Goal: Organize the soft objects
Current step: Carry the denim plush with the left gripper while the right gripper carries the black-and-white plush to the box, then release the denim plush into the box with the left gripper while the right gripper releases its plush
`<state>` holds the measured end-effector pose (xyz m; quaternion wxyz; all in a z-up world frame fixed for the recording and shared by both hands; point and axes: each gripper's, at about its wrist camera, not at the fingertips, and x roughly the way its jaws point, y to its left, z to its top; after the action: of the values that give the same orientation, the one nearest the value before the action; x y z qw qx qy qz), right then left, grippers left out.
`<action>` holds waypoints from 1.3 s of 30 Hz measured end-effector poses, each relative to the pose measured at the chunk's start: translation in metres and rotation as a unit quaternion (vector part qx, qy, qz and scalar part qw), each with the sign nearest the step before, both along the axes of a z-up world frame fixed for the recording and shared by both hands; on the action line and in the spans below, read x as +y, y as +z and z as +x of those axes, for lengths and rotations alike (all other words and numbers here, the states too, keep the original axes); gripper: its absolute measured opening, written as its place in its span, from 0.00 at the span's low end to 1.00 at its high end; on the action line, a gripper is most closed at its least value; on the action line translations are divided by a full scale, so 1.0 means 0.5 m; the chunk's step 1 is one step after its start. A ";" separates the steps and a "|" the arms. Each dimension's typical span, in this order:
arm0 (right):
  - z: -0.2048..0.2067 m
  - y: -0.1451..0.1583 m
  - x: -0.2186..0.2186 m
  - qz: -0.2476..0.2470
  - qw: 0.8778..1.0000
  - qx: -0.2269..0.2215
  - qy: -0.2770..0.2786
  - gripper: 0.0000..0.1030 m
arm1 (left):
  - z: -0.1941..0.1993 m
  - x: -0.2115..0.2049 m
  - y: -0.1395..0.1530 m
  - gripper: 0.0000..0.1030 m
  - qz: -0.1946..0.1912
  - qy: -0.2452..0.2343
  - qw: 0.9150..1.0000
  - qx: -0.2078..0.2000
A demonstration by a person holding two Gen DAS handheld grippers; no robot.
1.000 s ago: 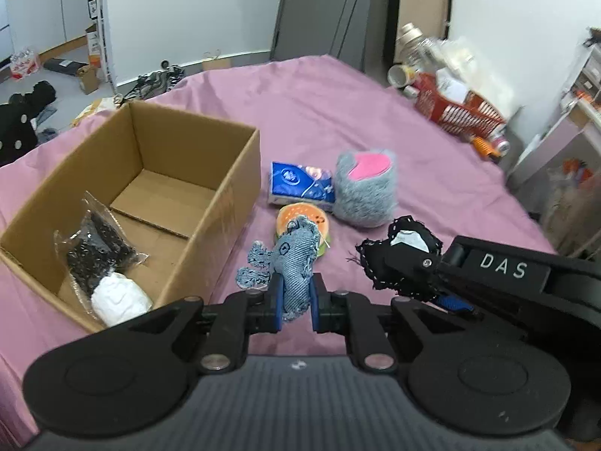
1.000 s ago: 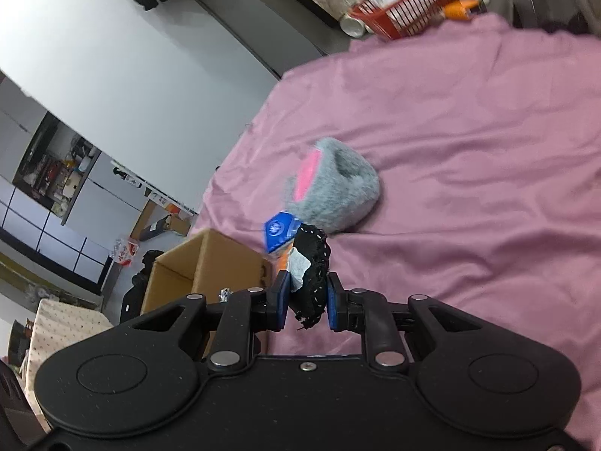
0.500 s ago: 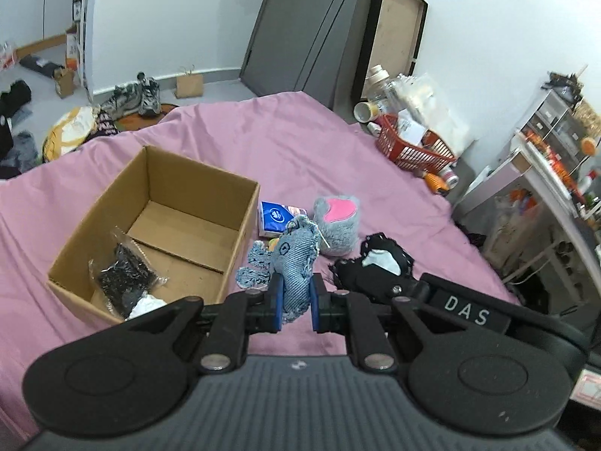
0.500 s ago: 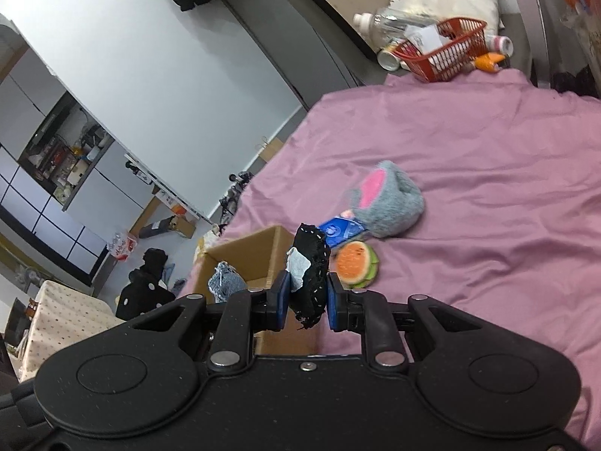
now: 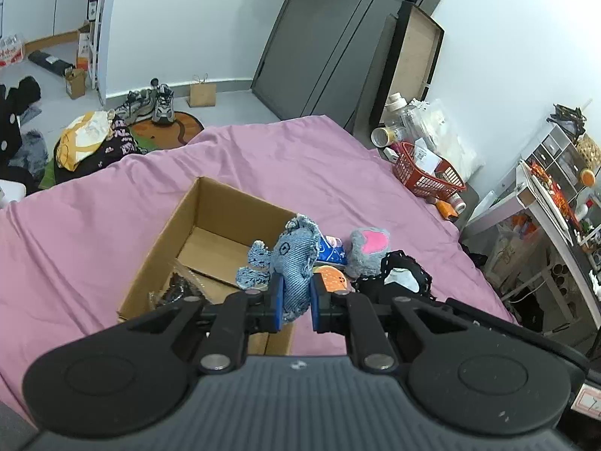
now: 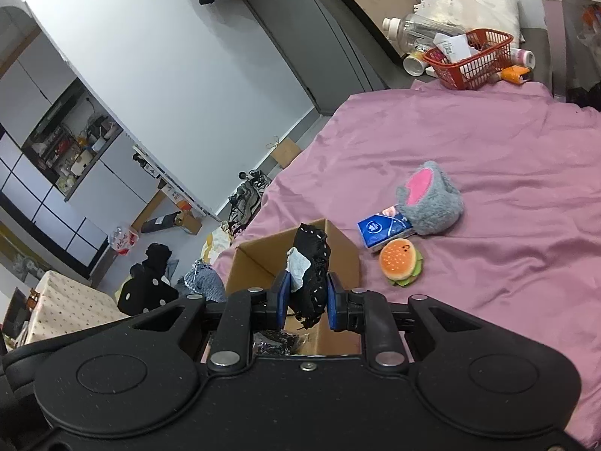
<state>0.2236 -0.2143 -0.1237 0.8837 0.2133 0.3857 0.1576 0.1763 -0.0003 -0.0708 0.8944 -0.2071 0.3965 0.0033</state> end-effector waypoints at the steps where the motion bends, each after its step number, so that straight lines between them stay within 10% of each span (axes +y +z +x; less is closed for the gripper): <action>1: 0.000 -0.001 0.007 -0.001 1.000 0.001 0.001 0.20 | 0.002 0.008 -0.002 0.13 -0.002 0.001 1.000 0.002; 16: 0.036 -0.021 0.081 -0.038 0.999 0.019 0.003 0.20 | 0.054 0.067 -0.114 0.16 -0.080 -0.021 0.994 0.069; 31: 0.090 -0.080 0.168 -0.043 0.997 0.065 0.028 0.21 | 0.086 0.186 -0.135 0.44 -0.082 0.014 0.991 0.100; 39: 0.081 -0.083 0.182 -0.045 0.996 0.068 0.035 0.53 | 0.080 0.213 -0.113 0.66 -0.069 0.029 0.993 0.089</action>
<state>0.2640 -0.1233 -0.1653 0.8581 0.1695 0.4587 0.1563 0.2160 0.1060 -0.1274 0.8387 -0.2786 0.4675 0.0207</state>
